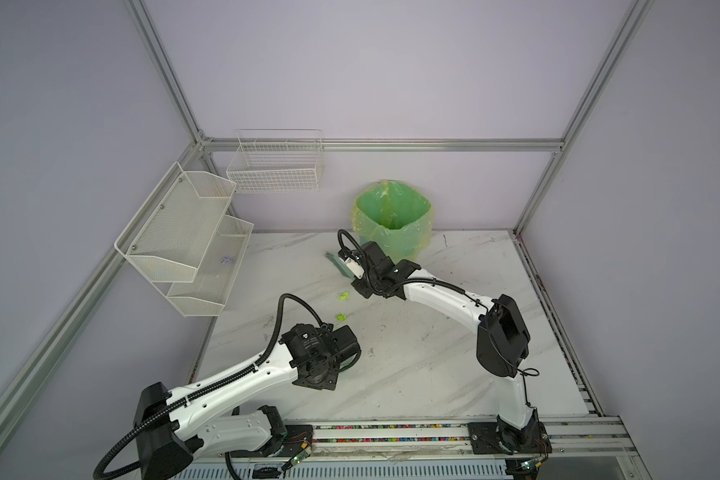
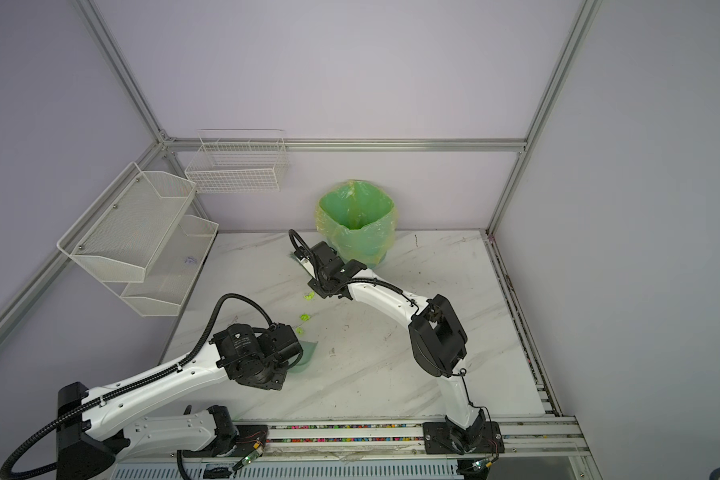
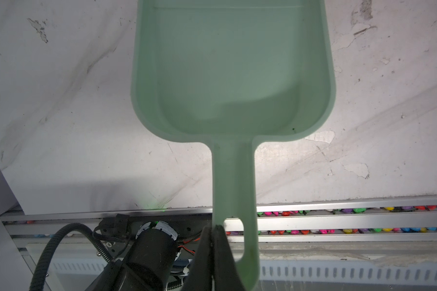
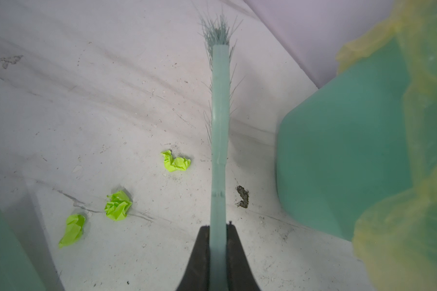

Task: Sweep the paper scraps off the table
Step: 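Lower the empty dustpan near the lime scraps with the left gripper while right brush follows, then sweep the three lime scraps into the dustpan with the right gripper's brush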

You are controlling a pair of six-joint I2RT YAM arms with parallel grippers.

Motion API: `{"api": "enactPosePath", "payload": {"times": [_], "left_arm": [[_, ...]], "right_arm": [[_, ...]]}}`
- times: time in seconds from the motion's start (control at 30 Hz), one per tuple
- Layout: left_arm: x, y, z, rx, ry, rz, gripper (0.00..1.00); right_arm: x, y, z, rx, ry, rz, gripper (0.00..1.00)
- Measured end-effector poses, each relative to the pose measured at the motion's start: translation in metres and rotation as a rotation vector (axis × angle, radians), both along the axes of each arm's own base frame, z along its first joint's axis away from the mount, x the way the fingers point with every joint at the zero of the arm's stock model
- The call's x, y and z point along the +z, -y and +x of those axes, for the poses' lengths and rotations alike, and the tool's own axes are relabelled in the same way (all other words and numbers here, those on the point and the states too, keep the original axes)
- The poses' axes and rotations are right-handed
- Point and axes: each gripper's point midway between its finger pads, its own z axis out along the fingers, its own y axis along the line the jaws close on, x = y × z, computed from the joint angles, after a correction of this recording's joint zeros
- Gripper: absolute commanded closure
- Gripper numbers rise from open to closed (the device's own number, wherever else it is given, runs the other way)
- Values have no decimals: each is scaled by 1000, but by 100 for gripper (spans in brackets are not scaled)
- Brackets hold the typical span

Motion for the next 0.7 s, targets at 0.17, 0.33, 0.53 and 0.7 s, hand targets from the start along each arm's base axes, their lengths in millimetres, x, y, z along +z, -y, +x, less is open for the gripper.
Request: {"api": "enactPosePath", "payload": {"times": [0.17, 0.33, 0.53, 0.7], "left_arm": [[-20, 0, -2, -1, -44, 52, 100], [-23, 2, 0, -2, -41, 57, 100], [-26, -1, 1, -3, -41, 71, 100], [-30, -1, 1, -1, -49, 87, 100]], "right_arm": [[-16, -11, -17, 42, -7, -39, 100], [-38, -11, -35, 65, -32, -84, 100], [-41, -6, -49, 59, -42, -83, 100], [-35, 3, -77, 75, -64, -69, 100]]}}
